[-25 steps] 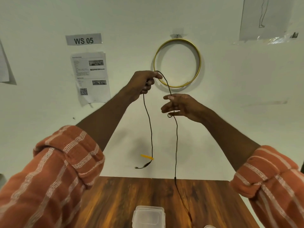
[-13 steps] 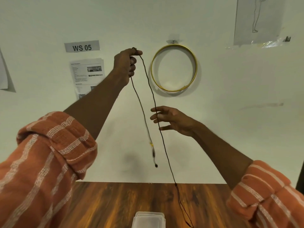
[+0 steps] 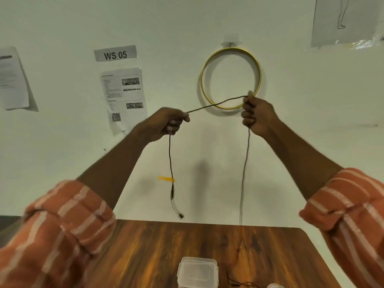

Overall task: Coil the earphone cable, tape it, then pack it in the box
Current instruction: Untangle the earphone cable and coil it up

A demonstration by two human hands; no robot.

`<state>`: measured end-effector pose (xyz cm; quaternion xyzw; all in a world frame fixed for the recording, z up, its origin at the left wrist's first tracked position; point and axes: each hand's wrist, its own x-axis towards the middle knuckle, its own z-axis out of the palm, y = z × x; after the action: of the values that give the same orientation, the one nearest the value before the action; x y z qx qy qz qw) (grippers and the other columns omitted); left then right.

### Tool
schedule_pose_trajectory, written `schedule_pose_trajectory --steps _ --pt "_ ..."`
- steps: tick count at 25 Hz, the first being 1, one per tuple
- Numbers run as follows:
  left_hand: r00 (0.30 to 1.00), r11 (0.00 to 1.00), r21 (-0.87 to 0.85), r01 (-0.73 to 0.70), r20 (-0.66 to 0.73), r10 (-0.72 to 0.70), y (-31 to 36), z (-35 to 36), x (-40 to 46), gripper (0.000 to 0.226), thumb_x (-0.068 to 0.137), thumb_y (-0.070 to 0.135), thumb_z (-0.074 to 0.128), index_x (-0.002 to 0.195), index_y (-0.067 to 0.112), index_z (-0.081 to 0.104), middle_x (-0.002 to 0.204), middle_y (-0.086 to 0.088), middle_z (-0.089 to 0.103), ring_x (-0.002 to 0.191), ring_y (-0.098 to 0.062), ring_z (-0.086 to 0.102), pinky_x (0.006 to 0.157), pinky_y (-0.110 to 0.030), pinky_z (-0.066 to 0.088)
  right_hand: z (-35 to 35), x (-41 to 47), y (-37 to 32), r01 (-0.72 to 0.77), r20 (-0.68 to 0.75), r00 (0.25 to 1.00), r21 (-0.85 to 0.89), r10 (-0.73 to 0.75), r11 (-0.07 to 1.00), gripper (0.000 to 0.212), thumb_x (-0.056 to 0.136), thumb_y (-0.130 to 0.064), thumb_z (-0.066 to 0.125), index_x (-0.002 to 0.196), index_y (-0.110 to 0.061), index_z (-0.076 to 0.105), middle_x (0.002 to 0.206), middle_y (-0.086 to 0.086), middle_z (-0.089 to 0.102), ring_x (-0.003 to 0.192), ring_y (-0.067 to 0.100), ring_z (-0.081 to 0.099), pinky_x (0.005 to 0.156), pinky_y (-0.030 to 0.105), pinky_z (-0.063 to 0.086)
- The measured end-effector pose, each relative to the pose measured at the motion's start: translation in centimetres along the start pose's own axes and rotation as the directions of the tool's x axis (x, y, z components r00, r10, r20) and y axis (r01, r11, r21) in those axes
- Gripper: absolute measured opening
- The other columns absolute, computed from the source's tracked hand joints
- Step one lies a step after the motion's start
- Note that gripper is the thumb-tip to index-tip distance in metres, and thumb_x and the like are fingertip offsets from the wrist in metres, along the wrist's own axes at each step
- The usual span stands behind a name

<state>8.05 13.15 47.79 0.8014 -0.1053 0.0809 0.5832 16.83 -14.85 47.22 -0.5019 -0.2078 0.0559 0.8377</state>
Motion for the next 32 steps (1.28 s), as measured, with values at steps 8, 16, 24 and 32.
schedule_pose_trajectory --steps 8,16,24,32 --pt "0.994 0.945 -0.307 0.109 0.011 -0.111 -11.3 -0.2 -5.2 0.028 0.100 0.017 0.043 0.089 0.008 0.068 0.051 0.006 0.032 0.045 -0.012 0.037 0.066 -0.033 0.039 -9.8 -0.6 6.5 -0.299 -0.535 0.845 -0.480 -0.005 0.825 0.041 0.100 -0.040 0.049 0.084 -0.006 0.065 0.081 0.017 0.063 0.055 0.021 0.053 0.056 0.025 0.045" --pt "0.994 0.970 -0.219 0.110 0.044 -0.103 -9.7 4.4 -2.7 0.030 0.095 0.027 0.054 0.072 0.020 0.072 0.046 0.006 0.033 0.048 -0.015 0.051 0.069 -0.032 0.050 4.5 -4.5 11.7 0.077 0.382 0.873 -0.721 0.303 0.689 0.039 0.094 -0.056 0.052 0.099 -0.019 0.066 0.065 -0.003 0.067 0.061 0.014 0.062 0.071 0.039 0.057" --pt "0.982 0.875 -0.465 0.134 0.180 -0.055 -13.0 6.6 -7.3 0.023 0.095 0.023 0.055 0.105 0.010 0.070 0.075 0.001 0.061 0.047 -0.009 0.051 0.056 -0.022 0.049 4.1 -1.8 10.8 0.194 0.381 0.920 -0.656 0.098 0.729 0.032 0.099 -0.035 0.055 0.079 -0.015 0.070 0.054 -0.009 0.037 0.047 0.005 0.031 0.050 0.021 0.034" --pt "0.967 0.708 -0.663 0.241 0.223 -0.121 -12.9 9.4 -10.5 0.025 0.095 0.023 0.049 0.089 0.006 0.065 0.050 0.006 0.039 0.037 -0.004 0.031 0.037 -0.018 0.023 2.1 -0.5 13.1 0.120 0.176 0.984 -0.488 -0.037 0.865 0.031 0.101 -0.032 0.054 0.079 -0.014 0.066 0.050 -0.011 0.032 0.044 0.008 0.025 0.049 0.025 0.033"
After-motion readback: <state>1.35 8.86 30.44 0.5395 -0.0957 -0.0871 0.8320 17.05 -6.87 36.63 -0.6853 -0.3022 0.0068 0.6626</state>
